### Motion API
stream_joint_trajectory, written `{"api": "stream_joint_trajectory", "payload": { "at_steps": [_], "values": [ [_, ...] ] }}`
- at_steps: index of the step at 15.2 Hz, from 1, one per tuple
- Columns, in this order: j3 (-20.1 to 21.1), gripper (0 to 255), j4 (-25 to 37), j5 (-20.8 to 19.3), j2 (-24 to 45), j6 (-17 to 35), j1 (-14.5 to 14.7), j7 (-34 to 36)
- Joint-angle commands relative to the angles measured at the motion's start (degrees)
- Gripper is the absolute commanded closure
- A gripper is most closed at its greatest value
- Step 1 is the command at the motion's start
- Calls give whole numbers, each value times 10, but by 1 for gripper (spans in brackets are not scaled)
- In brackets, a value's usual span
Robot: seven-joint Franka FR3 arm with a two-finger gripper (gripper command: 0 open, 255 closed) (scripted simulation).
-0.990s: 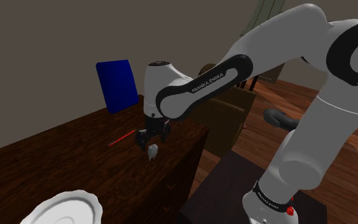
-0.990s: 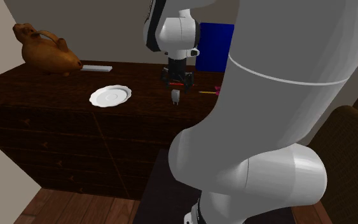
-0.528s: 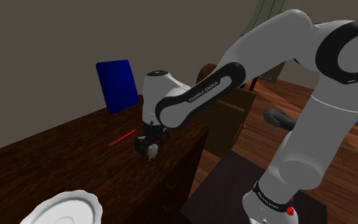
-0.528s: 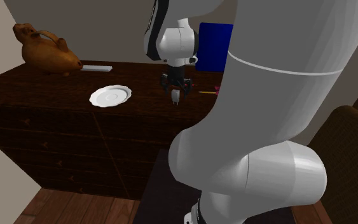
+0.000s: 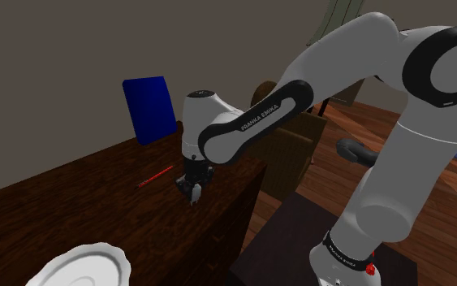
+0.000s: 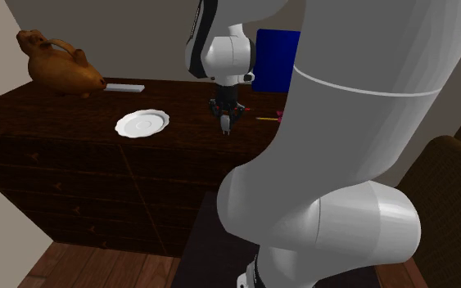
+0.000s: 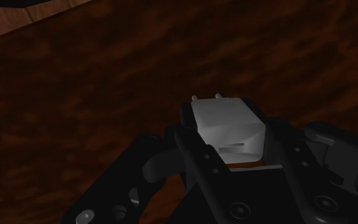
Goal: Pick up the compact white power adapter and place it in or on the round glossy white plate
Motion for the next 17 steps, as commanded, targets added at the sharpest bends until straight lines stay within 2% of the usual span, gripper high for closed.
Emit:
{"api": "stream_joint_trajectory", "payload": {
  "at_steps": [1,8,17],
  "values": [
    [0,255,0,0,0,0,0,0],
    [0,255,0,0,0,0,0,0],
    [0,255,25,25,-49,-70,-2,-17]
  ]
}}
